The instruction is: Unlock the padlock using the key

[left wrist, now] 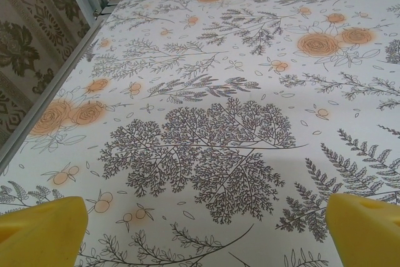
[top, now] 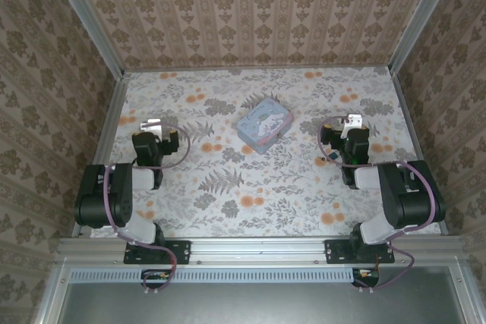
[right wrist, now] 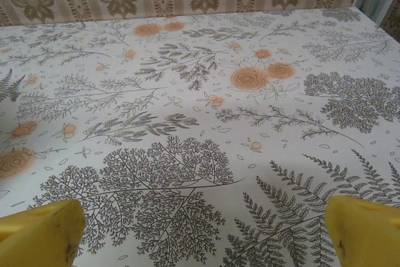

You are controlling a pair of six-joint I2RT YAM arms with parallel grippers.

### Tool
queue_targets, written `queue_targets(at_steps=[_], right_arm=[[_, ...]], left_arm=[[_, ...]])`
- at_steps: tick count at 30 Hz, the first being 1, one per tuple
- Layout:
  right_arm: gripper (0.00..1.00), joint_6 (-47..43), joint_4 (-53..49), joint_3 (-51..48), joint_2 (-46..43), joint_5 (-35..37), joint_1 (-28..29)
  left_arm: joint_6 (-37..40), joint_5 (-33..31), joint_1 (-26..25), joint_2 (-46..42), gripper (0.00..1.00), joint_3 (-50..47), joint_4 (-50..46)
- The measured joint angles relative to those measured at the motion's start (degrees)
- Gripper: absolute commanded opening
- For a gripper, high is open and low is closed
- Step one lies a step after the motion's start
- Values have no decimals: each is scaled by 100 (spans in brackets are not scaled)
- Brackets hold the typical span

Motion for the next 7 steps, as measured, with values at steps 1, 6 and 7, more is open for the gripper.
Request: queue_targets(at_steps=[1,6,7], right_arm=[[100,0,-2,0,0,0,2],[100,0,-7,0,0,0,17],[100,0,-4,0,0,-2,17]], left_arm=[[0,2,-2,0,100,0,0],[0,7,-2,0,100,0,0],[0,4,-2,0,100,0,2]])
